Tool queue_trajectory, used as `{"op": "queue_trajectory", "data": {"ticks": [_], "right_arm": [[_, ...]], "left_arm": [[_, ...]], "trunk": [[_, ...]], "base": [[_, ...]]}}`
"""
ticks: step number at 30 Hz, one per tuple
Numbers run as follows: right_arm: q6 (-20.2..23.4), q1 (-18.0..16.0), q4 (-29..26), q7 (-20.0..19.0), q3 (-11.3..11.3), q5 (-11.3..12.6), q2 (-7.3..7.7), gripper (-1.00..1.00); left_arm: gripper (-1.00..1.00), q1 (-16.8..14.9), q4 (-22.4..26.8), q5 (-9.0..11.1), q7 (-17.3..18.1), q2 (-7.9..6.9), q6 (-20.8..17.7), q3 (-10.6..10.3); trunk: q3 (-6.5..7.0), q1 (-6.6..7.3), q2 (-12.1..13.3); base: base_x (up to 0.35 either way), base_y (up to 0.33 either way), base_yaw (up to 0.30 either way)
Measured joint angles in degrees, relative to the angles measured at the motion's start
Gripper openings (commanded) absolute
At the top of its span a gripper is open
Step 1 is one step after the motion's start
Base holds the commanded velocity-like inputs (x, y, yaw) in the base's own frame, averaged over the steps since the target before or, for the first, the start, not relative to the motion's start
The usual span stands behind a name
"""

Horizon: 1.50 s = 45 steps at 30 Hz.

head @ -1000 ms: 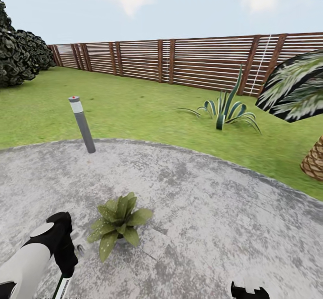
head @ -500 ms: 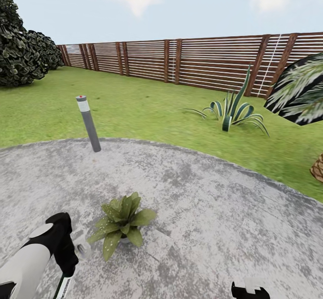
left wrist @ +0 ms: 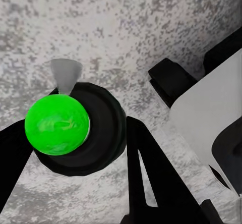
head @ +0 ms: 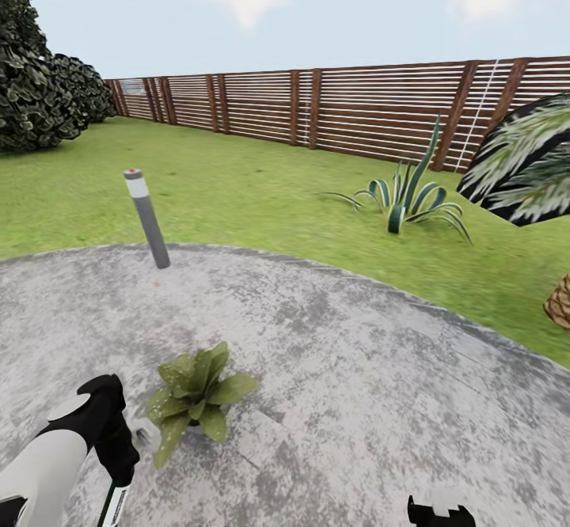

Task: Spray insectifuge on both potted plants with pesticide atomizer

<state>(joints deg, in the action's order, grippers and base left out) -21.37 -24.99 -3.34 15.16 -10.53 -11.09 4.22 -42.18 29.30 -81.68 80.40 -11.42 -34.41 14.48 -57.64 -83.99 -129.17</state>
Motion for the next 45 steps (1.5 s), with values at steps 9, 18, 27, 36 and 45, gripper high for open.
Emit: {"op": "queue_trajectory", "data": {"ticks": [9,18,27,36,45], "right_arm": [[0.01,0.02,0.04,0.00,0.07,0.00,0.00,1.00],[0.00,0.00,0.03,0.00,0.01,0.00,0.00,1.00],[0.04,0.04,0.03,-0.05,0.05,0.00,0.00,1.00],[0.09,-0.01,0.11,-0.07,0.09,0.00,0.00,1.00],[0.08,0.00,0.06,-0.12,0.09,0.00,0.00,1.00]], "left_arm": [[-1.00,0.01,0.01,-0.07,-0.01,-0.12,-0.01,0.09],[-1.00,-0.02,0.10,-0.03,0.03,-0.01,-0.09,0.23],[-1.00,-0.03,0.10,-0.01,0.04,0.00,-0.09,0.23],[-1.00,-0.04,0.10,-0.01,0.04,0.00,-0.09,0.23],[-1.00,-0.03,0.09,-0.08,0.02,-0.01,-0.09,0.23]], "trunk": [[0.00,0.00,0.00],[0.00,0.02,0.00],[0.00,0.02,0.00],[0.00,0.02,0.00],[0.00,0.01,0.00]], "base": [[0.013,-0.273,0.271],[0.163,-0.255,0.277],[0.203,-0.227,0.277],[0.224,-0.206,0.277],[0.166,-0.225,0.224]]}}
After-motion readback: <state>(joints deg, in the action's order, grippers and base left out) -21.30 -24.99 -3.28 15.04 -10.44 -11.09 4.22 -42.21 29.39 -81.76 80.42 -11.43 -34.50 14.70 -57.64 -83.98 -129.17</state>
